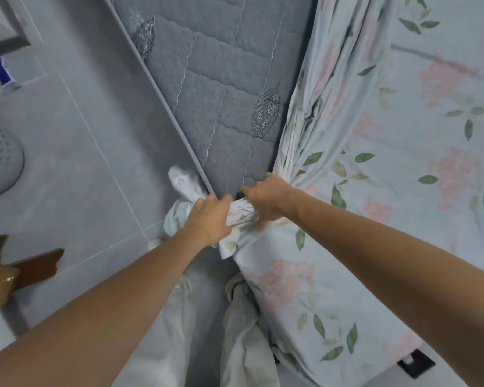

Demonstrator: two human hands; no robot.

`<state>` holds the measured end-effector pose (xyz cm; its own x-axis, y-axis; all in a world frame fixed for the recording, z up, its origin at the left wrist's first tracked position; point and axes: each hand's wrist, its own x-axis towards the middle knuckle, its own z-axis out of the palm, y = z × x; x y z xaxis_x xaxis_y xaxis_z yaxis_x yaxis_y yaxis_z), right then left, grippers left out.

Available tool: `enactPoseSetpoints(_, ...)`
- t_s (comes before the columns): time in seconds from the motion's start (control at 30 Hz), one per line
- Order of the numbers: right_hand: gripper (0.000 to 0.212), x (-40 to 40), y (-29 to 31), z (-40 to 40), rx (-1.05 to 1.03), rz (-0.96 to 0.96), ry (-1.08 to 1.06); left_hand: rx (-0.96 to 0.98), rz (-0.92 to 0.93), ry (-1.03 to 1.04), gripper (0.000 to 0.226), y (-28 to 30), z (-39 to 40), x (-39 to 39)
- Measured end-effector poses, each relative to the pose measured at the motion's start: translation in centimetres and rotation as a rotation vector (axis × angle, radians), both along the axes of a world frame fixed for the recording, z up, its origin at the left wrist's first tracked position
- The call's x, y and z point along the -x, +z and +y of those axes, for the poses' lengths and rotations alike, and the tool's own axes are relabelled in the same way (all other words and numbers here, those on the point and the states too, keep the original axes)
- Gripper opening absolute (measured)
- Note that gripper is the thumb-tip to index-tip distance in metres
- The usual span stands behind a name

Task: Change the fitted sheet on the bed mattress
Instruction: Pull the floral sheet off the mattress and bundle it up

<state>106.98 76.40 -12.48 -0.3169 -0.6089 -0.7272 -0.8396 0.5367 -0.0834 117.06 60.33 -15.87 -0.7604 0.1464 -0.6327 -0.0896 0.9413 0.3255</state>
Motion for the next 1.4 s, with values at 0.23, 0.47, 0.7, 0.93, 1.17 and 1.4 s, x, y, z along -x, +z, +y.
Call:
enactPoseSetpoints(0.23,0.056,0.2,0.7,2.1,-0.146,-0.076,-0.053,-0.049,-0.177,-0.081,0.020,1.6,2.5,0.8)
enactPoseSetpoints(0.47,0.043,2.1,4.9,7.5,-0.159,-0.211,-0.189,-0.288,-0.341,-0.017,0.023,5.8,6.6,2.6)
enactPoseSetpoints(0.7,0.036,4.7,7.5,11.2,-0.106,-0.346,-0.400,-0.362,-0.331,0.113,0.016,8.6,9.6,5.8)
enactPoseSetpoints(0.93,0.068,0.2,3.0,8.3,-0.161,-0.183,-0.185,0.007,0.017,-0.071,0.055,3.5,6.6,1.0)
enactPoseSetpoints(1.17,0.077,-4.8,-0.3,4.5,-0.105,-0.204,0.002,0.010,0.079,0.129,0.077,-0.6,5.9,-5.7)
enactPoseSetpoints(1.4,0.072,-5.6,-1.2,5.0,-0.161,-0.197,0.011,0.089,0.033,0.056,0.065,-0.8,7.1,-6.2)
